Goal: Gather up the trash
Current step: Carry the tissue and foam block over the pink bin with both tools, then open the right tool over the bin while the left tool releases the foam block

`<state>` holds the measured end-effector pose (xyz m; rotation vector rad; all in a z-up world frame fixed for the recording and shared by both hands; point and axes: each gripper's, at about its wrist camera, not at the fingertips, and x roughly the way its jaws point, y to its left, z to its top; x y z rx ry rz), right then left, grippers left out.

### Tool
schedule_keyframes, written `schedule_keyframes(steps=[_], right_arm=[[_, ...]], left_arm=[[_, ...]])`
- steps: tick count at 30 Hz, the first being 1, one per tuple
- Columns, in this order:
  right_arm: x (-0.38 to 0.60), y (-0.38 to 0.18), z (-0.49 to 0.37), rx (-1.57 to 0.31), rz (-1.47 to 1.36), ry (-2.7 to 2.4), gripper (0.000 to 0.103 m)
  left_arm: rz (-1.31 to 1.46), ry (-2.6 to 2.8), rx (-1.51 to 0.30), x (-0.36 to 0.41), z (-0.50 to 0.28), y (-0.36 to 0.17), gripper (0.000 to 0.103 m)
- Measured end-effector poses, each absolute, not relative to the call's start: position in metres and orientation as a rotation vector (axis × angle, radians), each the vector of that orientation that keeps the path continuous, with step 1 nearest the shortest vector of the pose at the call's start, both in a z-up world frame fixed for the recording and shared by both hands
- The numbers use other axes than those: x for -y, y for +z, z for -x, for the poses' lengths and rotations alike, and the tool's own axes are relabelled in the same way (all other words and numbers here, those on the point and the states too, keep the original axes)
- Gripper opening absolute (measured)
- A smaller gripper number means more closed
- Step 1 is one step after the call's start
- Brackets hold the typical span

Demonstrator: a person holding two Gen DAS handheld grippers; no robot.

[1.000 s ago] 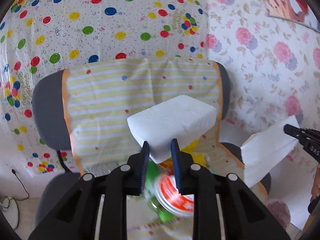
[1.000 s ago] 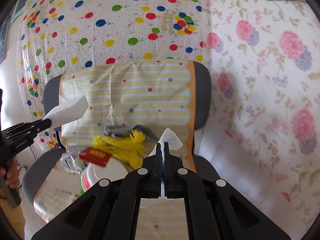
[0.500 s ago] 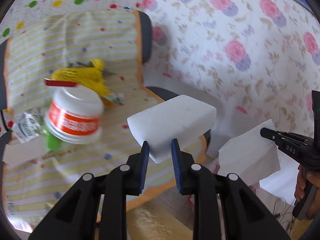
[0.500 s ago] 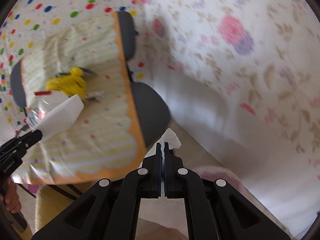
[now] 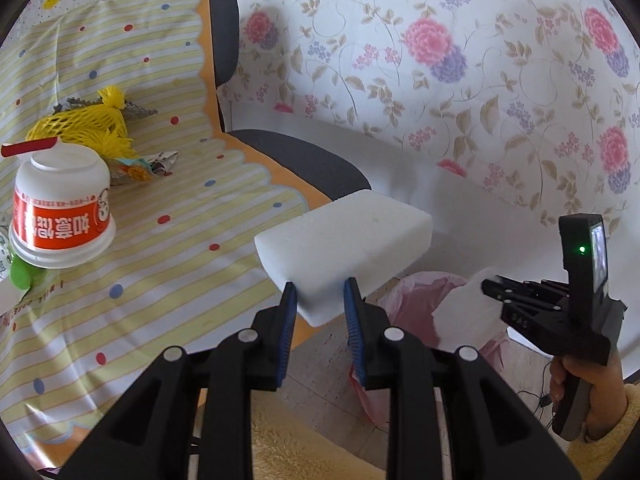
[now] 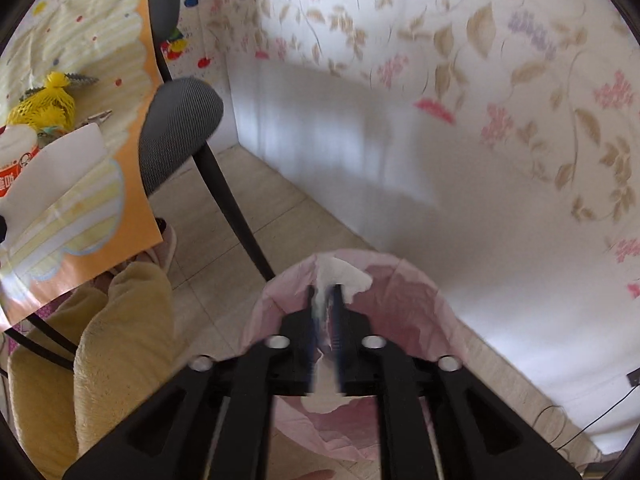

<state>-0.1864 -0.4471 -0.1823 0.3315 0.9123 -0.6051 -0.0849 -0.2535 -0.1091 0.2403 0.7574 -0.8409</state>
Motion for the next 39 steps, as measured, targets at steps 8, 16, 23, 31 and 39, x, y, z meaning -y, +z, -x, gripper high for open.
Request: schedule_keyframes(steps=[8, 16, 23, 31, 39], right_arm=[[0.455, -0.164, 0.2, -0.852, -0.4, -0.6, 0.037], [0.462, -0.116, 0.244, -0.735, -0.407, -0.658, 0.04], [0.472, -0.108, 0.264, -0.705, -0.426, -0.692, 0.044], [0.465, -0.118, 0.254, -0.724, -0.444, -0.649, 0.045], [0.418, -0.106, 0.208, -0.724, -0.362, -0.514, 0.045]], left_arm=[[-0.265, -0.902, -0.756, 0.265, 0.093, -0.113, 0.023], [-0.388, -1.087, -0.775, 0.327, 0.125, -0.137, 0.024], [-0.471, -1.161, -0.826, 0.376, 0.139, -0.174, 0.051], [-0.428, -1.084, -0.812, 0.349, 0.118, -0.167, 0.054], [-0.312, -0.839, -0.682, 0.256, 0.082, -0.11, 0.054]])
